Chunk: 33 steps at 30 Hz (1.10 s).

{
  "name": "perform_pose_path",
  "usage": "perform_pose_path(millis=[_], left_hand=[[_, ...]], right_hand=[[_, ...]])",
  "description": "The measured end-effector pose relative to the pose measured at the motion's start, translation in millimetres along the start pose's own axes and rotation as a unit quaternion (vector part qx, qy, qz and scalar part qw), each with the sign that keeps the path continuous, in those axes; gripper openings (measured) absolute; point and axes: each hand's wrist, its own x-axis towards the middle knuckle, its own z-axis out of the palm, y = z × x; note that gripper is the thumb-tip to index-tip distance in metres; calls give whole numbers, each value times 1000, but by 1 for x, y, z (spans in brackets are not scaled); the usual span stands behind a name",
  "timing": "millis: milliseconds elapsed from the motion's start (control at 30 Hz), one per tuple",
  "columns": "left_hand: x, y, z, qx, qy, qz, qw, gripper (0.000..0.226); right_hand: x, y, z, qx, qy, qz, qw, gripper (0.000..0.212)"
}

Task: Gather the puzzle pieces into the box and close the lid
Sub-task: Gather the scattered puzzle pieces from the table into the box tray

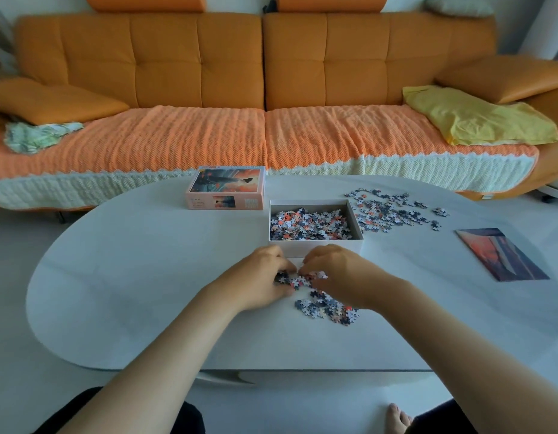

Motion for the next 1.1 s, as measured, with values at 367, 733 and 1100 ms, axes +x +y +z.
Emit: perform_pose_path(millis=[367, 733, 1100], left_hand=[[-1, 3, 0, 1, -3, -25, 1000, 46], [7, 9, -1, -37, 27, -24, 999, 10], [43, 14, -29, -203, 229, -31, 952, 10]], right_hand=[[0, -8, 6, -14, -16, 123, 992, 45], [12, -7, -3, 67, 19, 124, 990, 16], [29, 7, -45, 125, 228, 123, 958, 14]])
